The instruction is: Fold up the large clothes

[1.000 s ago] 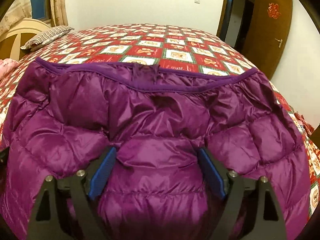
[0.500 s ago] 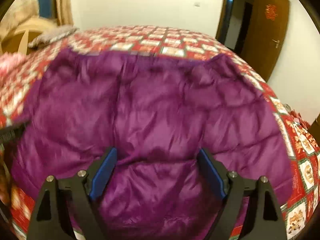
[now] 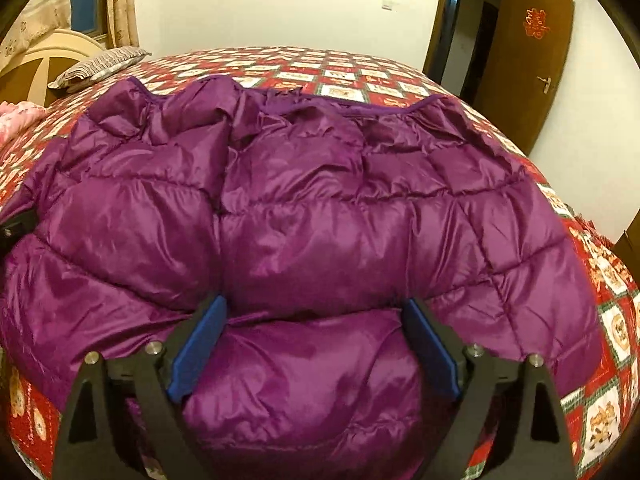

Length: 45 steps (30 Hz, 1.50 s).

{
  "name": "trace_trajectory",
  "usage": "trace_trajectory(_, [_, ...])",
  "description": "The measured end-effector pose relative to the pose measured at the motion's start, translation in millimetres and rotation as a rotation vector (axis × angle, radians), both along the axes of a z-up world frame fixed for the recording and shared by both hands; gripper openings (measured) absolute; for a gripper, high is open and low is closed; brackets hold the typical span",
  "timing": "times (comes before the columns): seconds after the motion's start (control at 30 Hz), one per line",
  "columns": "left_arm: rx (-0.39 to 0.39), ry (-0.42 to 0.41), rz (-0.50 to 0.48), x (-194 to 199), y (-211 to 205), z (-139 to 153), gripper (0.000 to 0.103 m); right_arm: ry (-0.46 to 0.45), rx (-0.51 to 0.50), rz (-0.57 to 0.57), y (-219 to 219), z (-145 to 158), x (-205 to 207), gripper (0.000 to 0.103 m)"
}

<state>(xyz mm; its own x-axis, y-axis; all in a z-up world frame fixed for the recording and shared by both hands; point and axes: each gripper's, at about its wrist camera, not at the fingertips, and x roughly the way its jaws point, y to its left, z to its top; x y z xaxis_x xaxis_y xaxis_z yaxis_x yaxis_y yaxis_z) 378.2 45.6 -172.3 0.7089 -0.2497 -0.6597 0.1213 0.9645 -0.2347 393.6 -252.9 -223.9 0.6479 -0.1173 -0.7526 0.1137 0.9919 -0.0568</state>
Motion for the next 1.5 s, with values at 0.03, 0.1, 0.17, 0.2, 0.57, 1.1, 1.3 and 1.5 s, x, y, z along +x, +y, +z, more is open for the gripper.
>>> trace_trajectory(0.03, [-0.007, -0.003, 0.004, -2.7, 3.4, 1.7, 0.011, 0.0, -0.001, 0.003, 1.8, -0.2, -2.0, 0.092])
trace_trajectory(0.1, [-0.016, -0.01, 0.019, -9.6, 14.1, 6.4, 0.01, -0.002, -0.005, 0.01, 8.3, -0.3, -3.1, 0.092])
trace_trajectory(0.17, [-0.02, -0.016, 0.038, -16.9, 25.1, 11.2, 0.01, -0.004, -0.005, 0.018, 15.1, -1.1, -1.9, 0.092])
trace_trajectory(0.2, [-0.022, -0.02, 0.048, -20.1, 30.1, 14.7, 0.01, -0.006, -0.009, 0.027, 21.9, -1.0, -2.2, 0.092])
trace_trajectory(0.57, [0.091, -0.15, 0.12, -52.4, 70.5, 99.2, 0.009, -0.148, 0.153, 0.17, 30.4, 50.7, -36.6, 0.086])
trace_trajectory(1.1, [0.392, -0.313, -0.315, -53.1, -196.0, 132.7, 0.009, -0.103, 0.292, -0.302, -163.2, 28.6, -73.7, 0.086])
trace_trajectory(1.3, [0.521, -0.232, -0.45, -51.9, -282.1, 59.9, 0.009, -0.074, 0.32, -0.34, -188.5, 11.4, -88.3, 0.086])
trace_trajectory(1.5, [0.654, -0.245, -0.485, -74.9, -315.5, 35.8, 0.027, -0.079, 0.327, -0.33, -197.1, 7.3, -92.2, 0.086])
